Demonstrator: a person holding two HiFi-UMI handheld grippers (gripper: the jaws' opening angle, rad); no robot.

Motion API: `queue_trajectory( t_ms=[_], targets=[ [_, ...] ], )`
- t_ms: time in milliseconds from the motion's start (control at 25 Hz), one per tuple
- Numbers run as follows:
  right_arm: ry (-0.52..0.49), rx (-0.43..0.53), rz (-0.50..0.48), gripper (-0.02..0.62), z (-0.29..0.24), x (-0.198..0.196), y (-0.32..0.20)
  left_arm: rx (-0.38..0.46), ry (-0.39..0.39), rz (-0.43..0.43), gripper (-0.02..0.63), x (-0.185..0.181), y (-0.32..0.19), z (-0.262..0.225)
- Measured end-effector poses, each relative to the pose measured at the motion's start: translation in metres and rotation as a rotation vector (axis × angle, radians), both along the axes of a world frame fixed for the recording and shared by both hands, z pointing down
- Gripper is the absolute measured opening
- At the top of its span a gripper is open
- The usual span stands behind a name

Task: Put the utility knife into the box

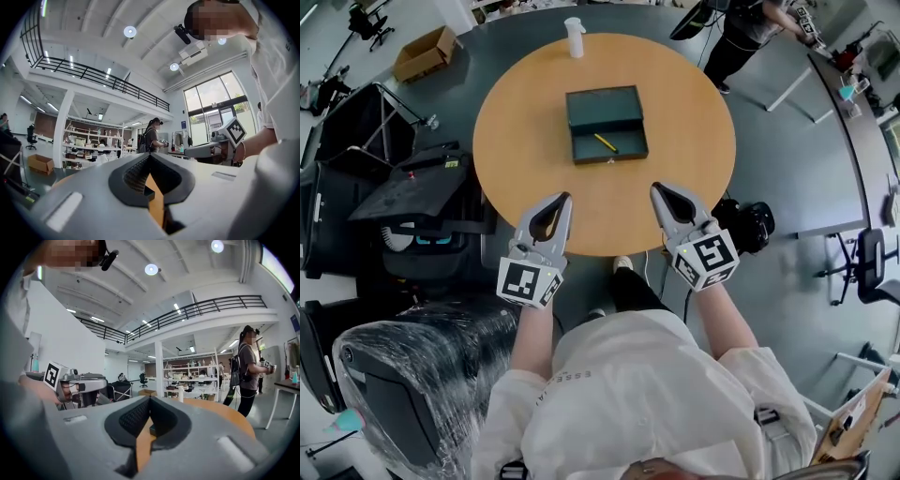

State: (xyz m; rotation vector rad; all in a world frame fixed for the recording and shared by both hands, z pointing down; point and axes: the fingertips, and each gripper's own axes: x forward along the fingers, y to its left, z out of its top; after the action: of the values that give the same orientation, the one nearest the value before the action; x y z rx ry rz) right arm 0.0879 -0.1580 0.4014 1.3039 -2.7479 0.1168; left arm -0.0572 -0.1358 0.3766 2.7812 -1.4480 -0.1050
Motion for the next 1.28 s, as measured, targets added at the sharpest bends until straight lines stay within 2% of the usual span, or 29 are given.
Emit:
queue_trajectory(
  t_ms=[240, 520, 840, 1080, 1280],
  targets=[
    [0.08, -0.012, 0.001, -0.008, 0.007, -0.025, 0.084, 0.069, 0.038, 0.044, 0.015, -0.016, 0.077, -0.021],
    [0.08, -0.025, 0.037, -0.008, 0.004, -0.032, 0.155, 0.064, 0.062, 0.058, 0.017, -0.026, 0.14, -0.021],
    [0.058, -0.023, 0.054, -0.008, -0.004, -0.027, 0.18, 0.065, 0.055, 0.049, 0.015, -0.023, 0.17, -0.027],
    [0.029, 0.027, 0.008, -0.008, -0.022, -0.022, 0.191, 0.076, 0.041, 0.037, 0.015, -0.007, 0.179, -0.035],
    [0.041, 0.035, -0.007, -0.008, -0.027, -0.012, 0.198, 0.075, -0.013, 0.042, 0.015, 0.012, 0.186, -0.04]
  ],
)
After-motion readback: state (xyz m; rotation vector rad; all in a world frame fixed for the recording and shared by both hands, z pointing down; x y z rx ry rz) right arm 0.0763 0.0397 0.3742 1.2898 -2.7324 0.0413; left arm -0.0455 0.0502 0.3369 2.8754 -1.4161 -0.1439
